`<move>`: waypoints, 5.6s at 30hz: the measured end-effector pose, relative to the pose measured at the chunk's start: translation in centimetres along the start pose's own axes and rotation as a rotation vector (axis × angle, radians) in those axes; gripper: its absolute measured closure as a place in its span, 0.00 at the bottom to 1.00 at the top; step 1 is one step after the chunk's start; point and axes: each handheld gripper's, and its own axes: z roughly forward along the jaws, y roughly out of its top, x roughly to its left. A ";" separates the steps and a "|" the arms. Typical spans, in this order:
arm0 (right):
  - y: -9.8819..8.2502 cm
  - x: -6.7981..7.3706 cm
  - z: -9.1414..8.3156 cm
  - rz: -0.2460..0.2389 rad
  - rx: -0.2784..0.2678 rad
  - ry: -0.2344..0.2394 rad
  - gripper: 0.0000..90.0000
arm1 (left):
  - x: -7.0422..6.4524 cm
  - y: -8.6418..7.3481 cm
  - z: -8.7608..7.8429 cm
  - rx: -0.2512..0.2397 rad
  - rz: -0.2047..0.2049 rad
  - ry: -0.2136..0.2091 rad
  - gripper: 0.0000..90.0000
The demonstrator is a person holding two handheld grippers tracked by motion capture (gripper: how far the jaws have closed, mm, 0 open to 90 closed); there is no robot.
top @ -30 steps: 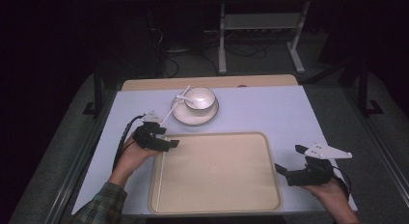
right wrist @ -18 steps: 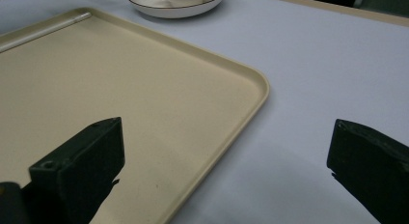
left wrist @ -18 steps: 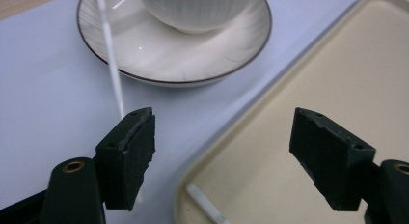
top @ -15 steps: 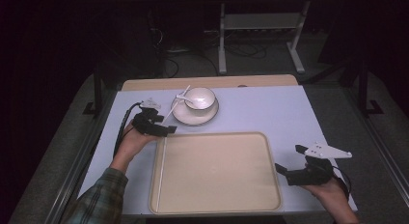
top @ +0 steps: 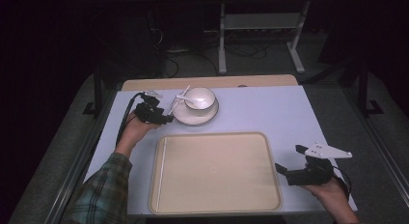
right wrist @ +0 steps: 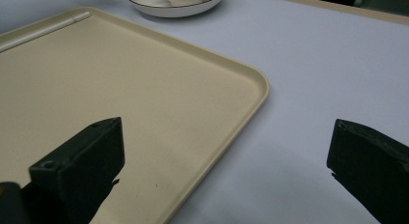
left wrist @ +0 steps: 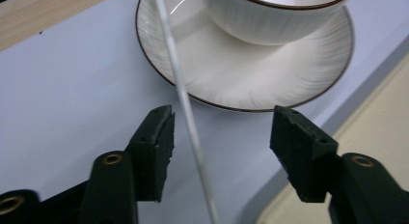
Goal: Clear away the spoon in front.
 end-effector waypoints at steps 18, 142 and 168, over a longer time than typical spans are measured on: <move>-0.1 -0.1 -0.1 0.001 -0.005 0.000 0.00 | 1.3 0.4 3.1 0.114 -0.017 0.069 0.69; 0.1 0.2 -0.1 -0.009 -0.010 0.000 0.00 | -11.3 -6.9 -2.7 0.062 0.036 -0.291 0.94; 0.2 0.2 -0.1 -0.012 -0.010 0.005 0.00 | -12.8 -7.5 -0.8 0.122 0.087 -0.265 0.93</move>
